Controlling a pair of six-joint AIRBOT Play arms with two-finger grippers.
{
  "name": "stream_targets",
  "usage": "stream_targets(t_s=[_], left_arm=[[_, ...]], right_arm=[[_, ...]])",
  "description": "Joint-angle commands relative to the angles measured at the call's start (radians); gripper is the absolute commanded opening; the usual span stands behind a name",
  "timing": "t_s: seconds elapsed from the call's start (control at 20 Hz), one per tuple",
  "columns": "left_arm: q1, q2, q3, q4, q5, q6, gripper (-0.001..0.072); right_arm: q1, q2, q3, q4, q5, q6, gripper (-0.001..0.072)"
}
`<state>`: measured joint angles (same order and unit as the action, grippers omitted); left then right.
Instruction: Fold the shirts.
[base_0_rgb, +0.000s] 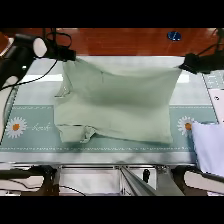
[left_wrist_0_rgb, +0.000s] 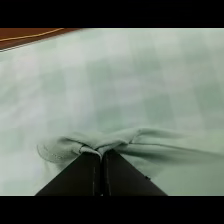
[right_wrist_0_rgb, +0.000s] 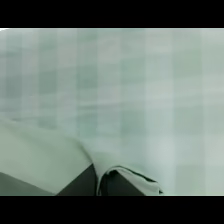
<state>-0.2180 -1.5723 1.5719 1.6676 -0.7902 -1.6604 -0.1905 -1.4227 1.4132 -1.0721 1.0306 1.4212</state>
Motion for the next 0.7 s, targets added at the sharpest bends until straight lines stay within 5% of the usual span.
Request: stream_targets(t_s=[0.0,0.1,0.25,0.5,0.65], left_arm=[[0.048,-0.159,0.087,-0.091,0.098,-0.177,0.0020],[0.077,-0.219,0.148,-0.219,0.050,-0.174,0.0020],[0.111,-0.269,0.185,-0.381,-0.065,-0.050,0.0020],[0.156,-0.269,0.197,-0.389,-0.296,0.083,0.0020],[0.184,-0.266,0.205,-0.390,-0.415,0.092,0.0020]], right_arm=[[0.001,-0.254,0.173,0.055,-0.061,0.018,0.0025],[0.000,-0.328,0.244,0.055,-0.050,0.048,0.0024],[0.000,-0.367,0.275,0.067,-0.031,0.048,0.0025],[-0.004,-0.367,0.275,0.076,0.047,0.024,0.0025],[-0.008,-0.362,0.275,0.076,0.124,0.012,0.0025]])
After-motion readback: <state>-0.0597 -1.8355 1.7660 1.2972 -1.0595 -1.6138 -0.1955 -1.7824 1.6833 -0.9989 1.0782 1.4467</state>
